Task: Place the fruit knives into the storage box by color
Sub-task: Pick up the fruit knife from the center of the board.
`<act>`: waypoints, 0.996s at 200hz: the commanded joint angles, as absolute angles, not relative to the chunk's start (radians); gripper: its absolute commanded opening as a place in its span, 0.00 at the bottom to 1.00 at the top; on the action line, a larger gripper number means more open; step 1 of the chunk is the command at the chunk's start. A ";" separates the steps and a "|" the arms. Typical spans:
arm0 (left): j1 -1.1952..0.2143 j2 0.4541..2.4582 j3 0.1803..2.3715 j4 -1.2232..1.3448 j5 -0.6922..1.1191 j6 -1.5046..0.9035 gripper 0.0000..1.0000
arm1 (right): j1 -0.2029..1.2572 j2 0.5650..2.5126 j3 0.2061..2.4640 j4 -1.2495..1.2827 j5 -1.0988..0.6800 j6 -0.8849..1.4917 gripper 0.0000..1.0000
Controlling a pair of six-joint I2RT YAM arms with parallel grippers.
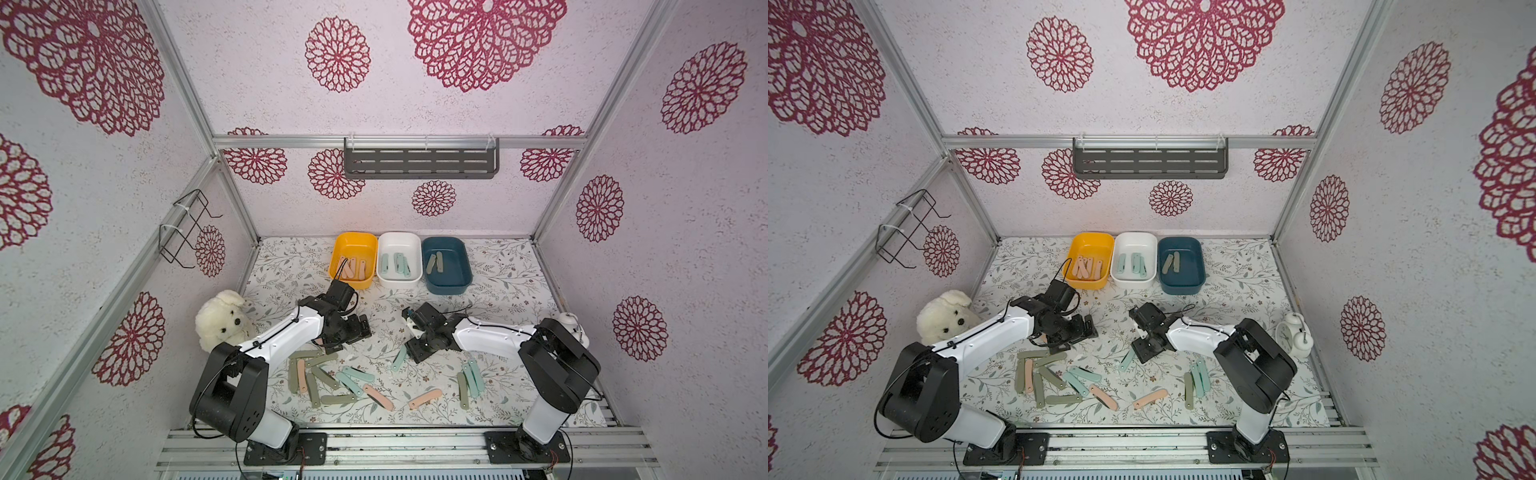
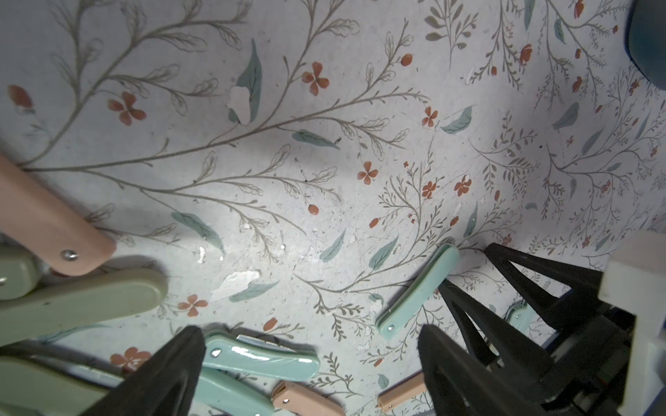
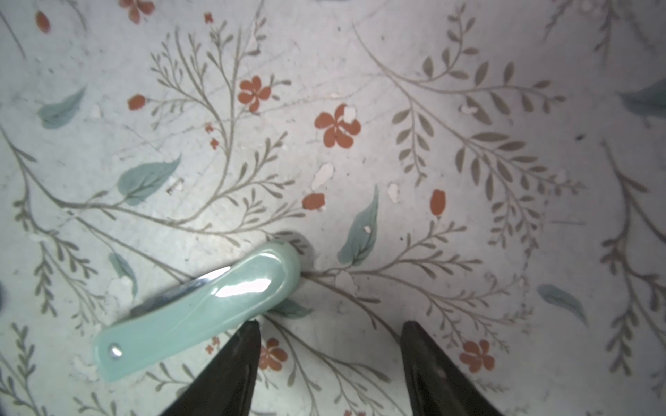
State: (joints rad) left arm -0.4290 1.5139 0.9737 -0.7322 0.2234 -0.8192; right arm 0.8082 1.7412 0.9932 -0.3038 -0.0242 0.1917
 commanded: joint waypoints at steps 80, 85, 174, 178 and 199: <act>-0.417 1.507 0.976 -0.718 0.205 -0.811 0.97 | 0.830 1.703 1.092 -0.346 -0.124 0.550 0.49; -0.410 1.508 0.979 -0.722 0.197 -0.813 0.97 | 0.840 1.712 1.099 -0.344 -0.123 0.594 0.47; -0.353 1.493 0.955 -0.705 0.214 -0.787 0.97 | 0.925 1.881 1.264 -0.460 0.025 0.752 0.43; -0.353 1.490 0.953 -0.700 0.217 -0.787 0.97 | 0.926 1.887 1.268 -0.468 0.029 0.752 0.43; -0.350 1.485 0.941 -0.685 0.229 -0.787 0.97 | 0.932 1.898 1.275 -0.489 0.055 0.750 0.44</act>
